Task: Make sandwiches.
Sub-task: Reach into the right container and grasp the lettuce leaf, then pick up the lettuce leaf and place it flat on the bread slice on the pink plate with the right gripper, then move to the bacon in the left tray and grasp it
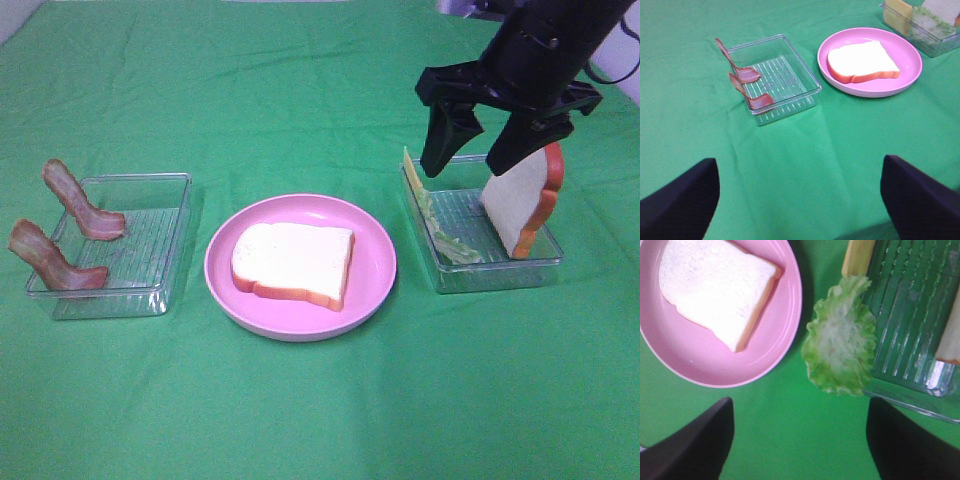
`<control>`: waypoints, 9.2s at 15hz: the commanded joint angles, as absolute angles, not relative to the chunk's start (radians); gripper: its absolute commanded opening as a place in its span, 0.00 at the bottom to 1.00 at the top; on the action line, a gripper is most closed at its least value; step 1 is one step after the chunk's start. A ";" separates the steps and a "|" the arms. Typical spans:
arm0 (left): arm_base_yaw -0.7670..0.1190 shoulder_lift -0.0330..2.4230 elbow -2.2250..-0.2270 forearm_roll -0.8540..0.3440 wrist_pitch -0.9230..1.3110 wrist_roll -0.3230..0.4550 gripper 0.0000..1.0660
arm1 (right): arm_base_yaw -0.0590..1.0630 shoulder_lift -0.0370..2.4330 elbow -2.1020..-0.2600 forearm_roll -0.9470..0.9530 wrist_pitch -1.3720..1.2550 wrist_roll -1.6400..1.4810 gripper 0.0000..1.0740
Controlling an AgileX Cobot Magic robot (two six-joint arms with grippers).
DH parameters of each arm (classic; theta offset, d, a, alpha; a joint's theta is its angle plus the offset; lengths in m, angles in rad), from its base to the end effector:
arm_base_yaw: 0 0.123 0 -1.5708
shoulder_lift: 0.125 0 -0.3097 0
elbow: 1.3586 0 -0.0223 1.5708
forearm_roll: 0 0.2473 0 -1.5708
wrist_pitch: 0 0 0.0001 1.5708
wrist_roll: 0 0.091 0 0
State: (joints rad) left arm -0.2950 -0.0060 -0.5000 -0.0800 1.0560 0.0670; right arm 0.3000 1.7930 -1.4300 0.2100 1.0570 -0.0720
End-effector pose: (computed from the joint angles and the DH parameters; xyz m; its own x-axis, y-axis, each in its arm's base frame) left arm -0.0341 0.0037 0.2760 -0.4162 0.1552 -0.8959 0.3612 0.9325 -0.0063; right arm 0.3498 0.1255 0.2815 -0.9365 -0.2564 -0.2392 -0.3030 0.9351 0.1838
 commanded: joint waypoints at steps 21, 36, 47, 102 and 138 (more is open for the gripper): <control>-0.300 -0.028 -0.499 -0.078 1.045 0.067 0.77 | 0.306 2.112 -1.592 0.213 1.094 -0.031 0.00; -0.300 -0.028 -0.499 -0.078 1.045 0.067 0.77 | 0.306 1.725 -1.602 0.473 1.181 -0.158 0.00; -0.300 -0.028 -0.499 -0.078 1.045 0.067 0.77 | 0.546 1.953 -1.602 0.726 0.969 -0.246 0.00; -0.300 -0.026 -0.499 -0.078 1.045 0.067 0.77 | 0.560 0.750 -0.799 -0.051 1.227 0.114 0.69; -0.297 1.449 -1.131 0.154 1.069 -0.430 0.73 | 0.560 -0.018 -0.505 0.075 1.063 -0.121 0.69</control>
